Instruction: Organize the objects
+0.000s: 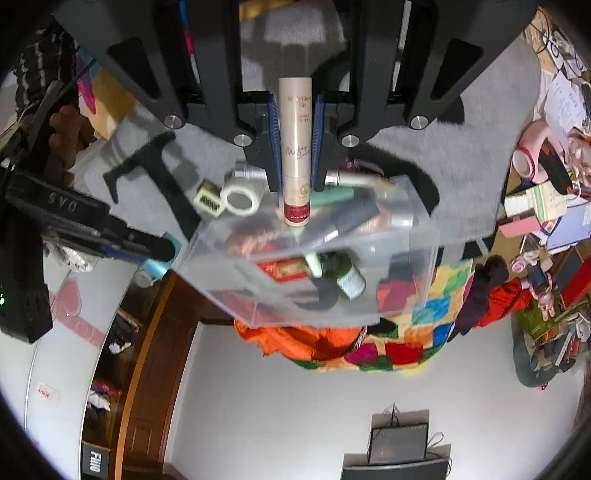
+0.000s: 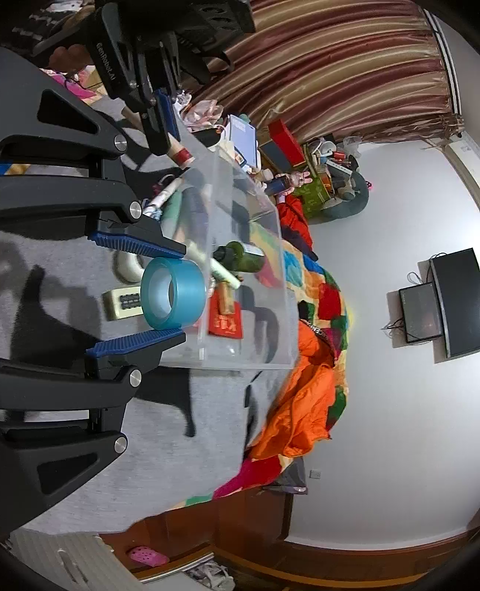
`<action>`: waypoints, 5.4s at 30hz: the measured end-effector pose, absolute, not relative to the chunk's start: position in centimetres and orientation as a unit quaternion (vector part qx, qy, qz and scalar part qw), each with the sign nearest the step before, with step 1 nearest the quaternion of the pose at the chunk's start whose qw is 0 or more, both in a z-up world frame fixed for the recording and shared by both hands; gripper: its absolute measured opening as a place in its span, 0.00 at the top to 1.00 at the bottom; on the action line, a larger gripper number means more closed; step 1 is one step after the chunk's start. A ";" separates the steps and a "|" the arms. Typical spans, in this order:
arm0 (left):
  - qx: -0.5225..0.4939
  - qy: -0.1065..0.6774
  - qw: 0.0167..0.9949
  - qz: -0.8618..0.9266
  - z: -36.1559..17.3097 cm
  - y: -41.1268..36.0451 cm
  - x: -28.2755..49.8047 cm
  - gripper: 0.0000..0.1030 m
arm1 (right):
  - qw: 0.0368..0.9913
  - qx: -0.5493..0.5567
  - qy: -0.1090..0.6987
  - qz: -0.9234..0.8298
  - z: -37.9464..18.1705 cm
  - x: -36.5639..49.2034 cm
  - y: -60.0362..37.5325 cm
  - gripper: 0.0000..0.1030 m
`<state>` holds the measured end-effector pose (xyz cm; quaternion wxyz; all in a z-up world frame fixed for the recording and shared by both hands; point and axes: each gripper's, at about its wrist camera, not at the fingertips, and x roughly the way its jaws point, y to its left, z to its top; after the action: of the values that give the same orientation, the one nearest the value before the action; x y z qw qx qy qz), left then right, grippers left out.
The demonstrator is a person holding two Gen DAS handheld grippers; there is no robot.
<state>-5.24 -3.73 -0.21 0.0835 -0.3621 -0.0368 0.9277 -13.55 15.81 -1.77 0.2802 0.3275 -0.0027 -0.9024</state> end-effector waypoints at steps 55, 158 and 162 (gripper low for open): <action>-0.364 -0.031 0.073 0.928 0.0 -4.2 -16.0 0.47 | 0.287 0.342 0.042 -0.894 -2.8 -19.7 11.2 0.56; -0.485 0.121 0.098 0.861 -6.5 -4.6 -7.1 0.19 | 0.290 0.421 0.041 -0.859 -9.0 -14.7 14.8 0.77; -0.469 0.163 0.138 0.857 -6.7 -3.1 -8.1 0.18 | 0.287 0.422 0.043 -0.859 -8.8 -14.7 14.7 0.58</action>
<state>-8.07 -3.09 -6.68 0.1377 -0.4693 0.1628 0.8569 -14.75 14.66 -8.80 0.2869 0.4217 0.0426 -0.8591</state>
